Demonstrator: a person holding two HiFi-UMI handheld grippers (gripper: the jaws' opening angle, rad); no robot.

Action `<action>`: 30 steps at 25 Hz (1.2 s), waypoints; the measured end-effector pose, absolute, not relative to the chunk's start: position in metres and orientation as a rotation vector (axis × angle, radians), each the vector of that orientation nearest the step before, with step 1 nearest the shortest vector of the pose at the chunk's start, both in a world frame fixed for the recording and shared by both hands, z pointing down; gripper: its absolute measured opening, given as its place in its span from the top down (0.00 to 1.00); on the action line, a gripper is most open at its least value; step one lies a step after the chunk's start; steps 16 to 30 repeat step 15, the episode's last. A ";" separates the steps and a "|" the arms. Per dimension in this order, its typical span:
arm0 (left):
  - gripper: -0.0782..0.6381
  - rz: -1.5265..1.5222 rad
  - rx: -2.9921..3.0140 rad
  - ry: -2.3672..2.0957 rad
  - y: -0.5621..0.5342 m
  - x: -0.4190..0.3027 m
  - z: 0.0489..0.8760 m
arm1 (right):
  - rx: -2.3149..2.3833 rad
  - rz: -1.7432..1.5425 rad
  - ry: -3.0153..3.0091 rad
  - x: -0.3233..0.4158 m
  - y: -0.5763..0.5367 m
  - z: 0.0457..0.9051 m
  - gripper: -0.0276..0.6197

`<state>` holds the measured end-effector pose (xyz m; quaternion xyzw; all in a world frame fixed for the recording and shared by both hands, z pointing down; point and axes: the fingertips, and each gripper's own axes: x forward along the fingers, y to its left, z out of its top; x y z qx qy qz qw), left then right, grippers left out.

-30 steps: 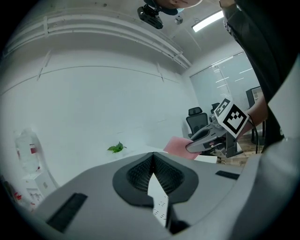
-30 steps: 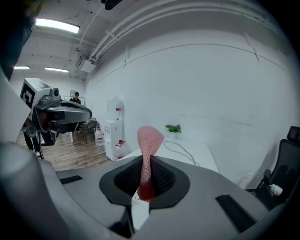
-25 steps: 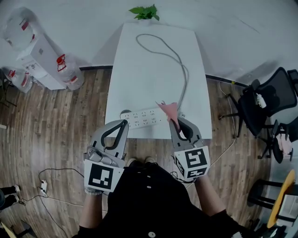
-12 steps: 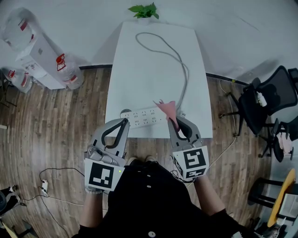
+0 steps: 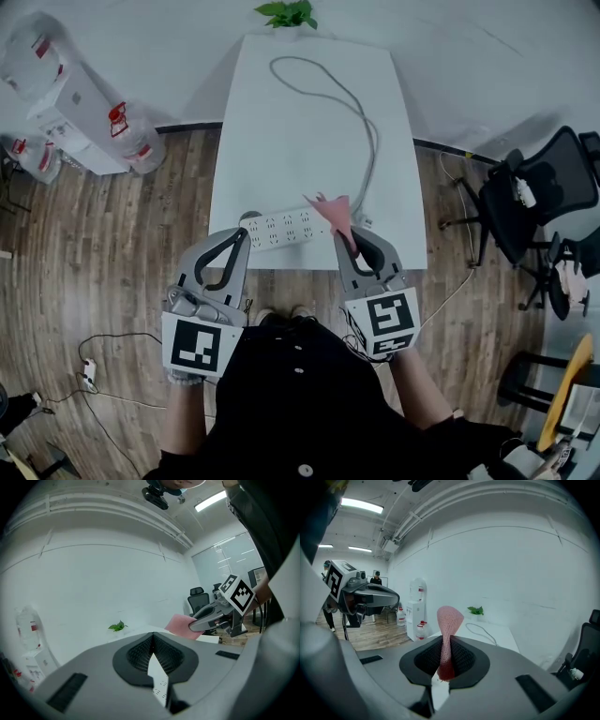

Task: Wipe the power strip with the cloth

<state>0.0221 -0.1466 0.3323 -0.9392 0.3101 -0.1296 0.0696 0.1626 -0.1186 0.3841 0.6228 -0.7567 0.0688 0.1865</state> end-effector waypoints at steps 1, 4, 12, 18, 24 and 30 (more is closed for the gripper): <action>0.88 -0.397 -2.825 0.939 -0.148 0.020 0.333 | 1.754 0.193 -2.131 0.163 -0.119 0.384 0.87; 0.88 -0.403 -2.815 0.952 -0.150 0.016 0.334 | 1.751 0.178 -2.138 0.161 -0.122 0.382 0.87; 0.88 -0.378 -2.817 1.008 -0.152 0.011 0.336 | 1.742 0.156 -2.141 0.157 -0.120 0.380 0.87; 0.88 -0.368 -2.804 1.017 -0.155 0.010 0.336 | 1.746 0.156 -2.143 0.157 -0.120 0.381 0.87; 0.88 -0.368 -2.804 1.017 -0.155 0.010 0.336 | 1.746 0.156 -2.143 0.157 -0.120 0.381 0.87; 0.88 -0.368 -2.804 1.017 -0.155 0.010 0.336 | 1.746 0.156 -2.143 0.157 -0.120 0.381 0.87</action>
